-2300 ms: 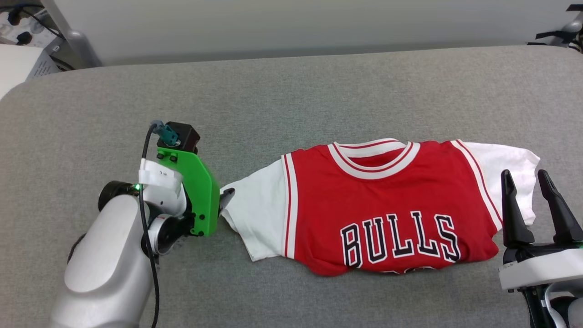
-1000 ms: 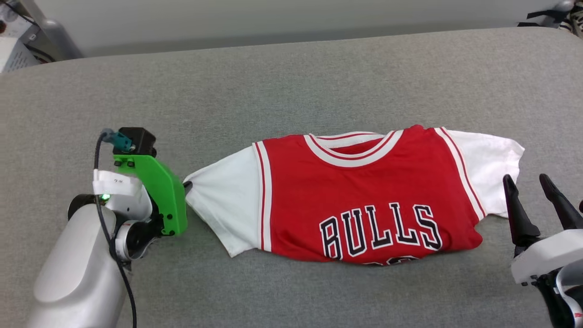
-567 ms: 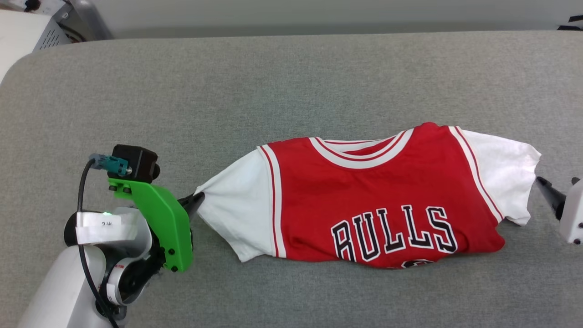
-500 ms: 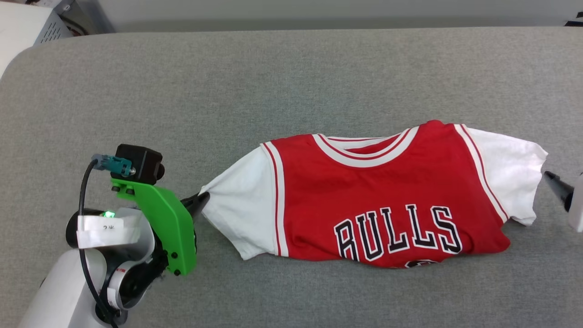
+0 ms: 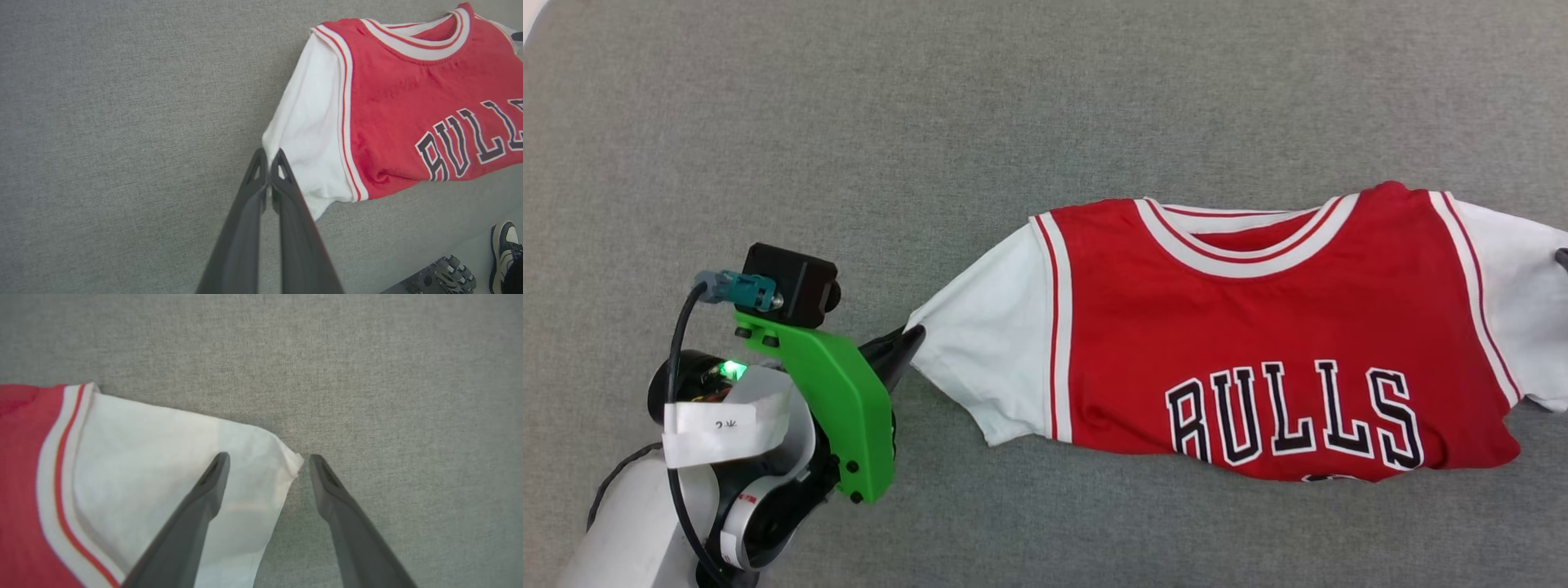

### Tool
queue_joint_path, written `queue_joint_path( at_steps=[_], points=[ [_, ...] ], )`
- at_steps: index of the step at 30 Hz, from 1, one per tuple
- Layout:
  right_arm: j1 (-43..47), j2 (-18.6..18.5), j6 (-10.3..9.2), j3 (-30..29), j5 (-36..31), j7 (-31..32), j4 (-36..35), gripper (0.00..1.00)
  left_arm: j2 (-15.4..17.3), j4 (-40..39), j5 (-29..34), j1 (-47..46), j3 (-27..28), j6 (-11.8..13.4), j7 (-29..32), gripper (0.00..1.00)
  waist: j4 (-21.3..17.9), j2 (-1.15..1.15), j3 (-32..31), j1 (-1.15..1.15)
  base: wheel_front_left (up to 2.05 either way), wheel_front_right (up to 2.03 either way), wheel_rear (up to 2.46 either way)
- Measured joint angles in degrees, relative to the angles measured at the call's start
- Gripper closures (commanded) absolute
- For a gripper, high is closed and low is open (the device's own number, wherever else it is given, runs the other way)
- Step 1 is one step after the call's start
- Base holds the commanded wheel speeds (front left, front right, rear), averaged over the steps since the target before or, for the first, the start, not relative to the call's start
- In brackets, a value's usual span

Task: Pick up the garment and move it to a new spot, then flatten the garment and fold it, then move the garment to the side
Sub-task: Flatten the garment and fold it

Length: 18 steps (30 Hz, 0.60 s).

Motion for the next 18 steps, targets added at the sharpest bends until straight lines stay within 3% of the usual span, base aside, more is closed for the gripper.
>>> queue_joint_path(
  at_steps=[8,9,10,11,18],
  points=[
    [-2.28,-0.76,-0.01,1.33,0.32,-1.75,5.58,0.00,-0.12,0.20,0.00,-0.60,-0.22,-0.03,-0.51,1.00,1.63,0.00,2.88,0.00,0.00,0.00,0.00],
    [-2.27,-1.08,-0.04,1.87,0.36,-1.74,6.00,0.04,-0.13,0.33,0.00,-0.77,-0.23,-0.03,-0.51,1.00,1.75,0.00,3.12,0.00,0.00,0.00,0.00],
    [-2.27,-1.29,-0.07,2.21,0.52,-1.63,6.35,0.62,-0.14,0.52,0.00,-0.95,-0.20,-0.04,-0.54,1.00,1.85,0.00,3.32,0.00,0.00,0.00,0.00],
    [-2.27,-1.46,-0.07,2.55,0.89,-1.32,6.41,1.00,-0.16,0.70,0.00,-1.10,-0.20,-0.04,-0.57,1.00,1.92,0.00,3.42,0.00,0.00,0.00,0.00],
    [-2.04,-1.52,-0.05,3.96,2.94,-0.46,7.02,1.00,-0.10,2.92,0.01,-1.30,0.08,-0.09,-1.35,1.00,1.60,0.00,2.44,0.00,0.00,0.00,0.00]
  ],
)
